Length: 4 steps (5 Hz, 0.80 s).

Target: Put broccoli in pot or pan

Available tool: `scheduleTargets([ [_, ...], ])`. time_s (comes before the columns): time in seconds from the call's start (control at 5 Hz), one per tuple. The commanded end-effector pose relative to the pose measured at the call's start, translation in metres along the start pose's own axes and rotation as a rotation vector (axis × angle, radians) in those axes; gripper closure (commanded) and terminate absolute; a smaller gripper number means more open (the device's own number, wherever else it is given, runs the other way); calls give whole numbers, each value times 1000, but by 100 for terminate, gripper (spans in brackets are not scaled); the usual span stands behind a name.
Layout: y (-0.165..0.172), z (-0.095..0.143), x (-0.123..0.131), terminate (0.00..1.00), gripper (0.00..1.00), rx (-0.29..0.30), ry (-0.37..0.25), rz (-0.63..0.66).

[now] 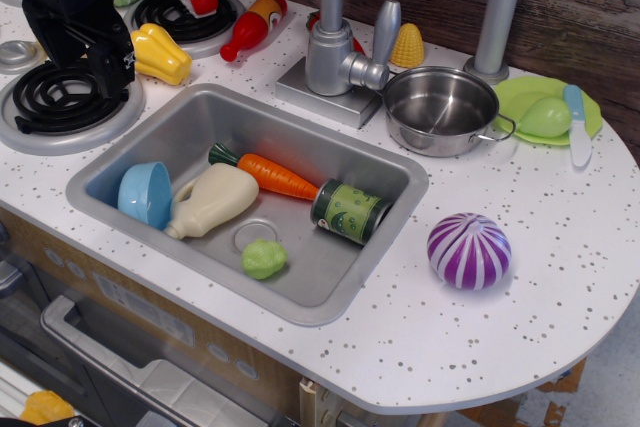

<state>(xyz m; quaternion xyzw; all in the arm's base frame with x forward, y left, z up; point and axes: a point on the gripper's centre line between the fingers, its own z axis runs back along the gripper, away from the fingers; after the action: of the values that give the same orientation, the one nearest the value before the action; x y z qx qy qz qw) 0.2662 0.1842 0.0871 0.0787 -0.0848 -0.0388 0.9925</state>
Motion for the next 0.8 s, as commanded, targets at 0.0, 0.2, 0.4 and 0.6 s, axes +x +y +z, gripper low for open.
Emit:
scheduleTargets([
  [0.0, 0, 0, 0, 0, 0, 0, 0, 0],
  [0.2, -45, -13, -5, 0, 0, -22, -32, 15],
  [0.4, -81, -24, 0, 0, 0, -50, -31, 22],
  [0.6, -116, -44, -1, 0, 0, -34, -75, 56],
])
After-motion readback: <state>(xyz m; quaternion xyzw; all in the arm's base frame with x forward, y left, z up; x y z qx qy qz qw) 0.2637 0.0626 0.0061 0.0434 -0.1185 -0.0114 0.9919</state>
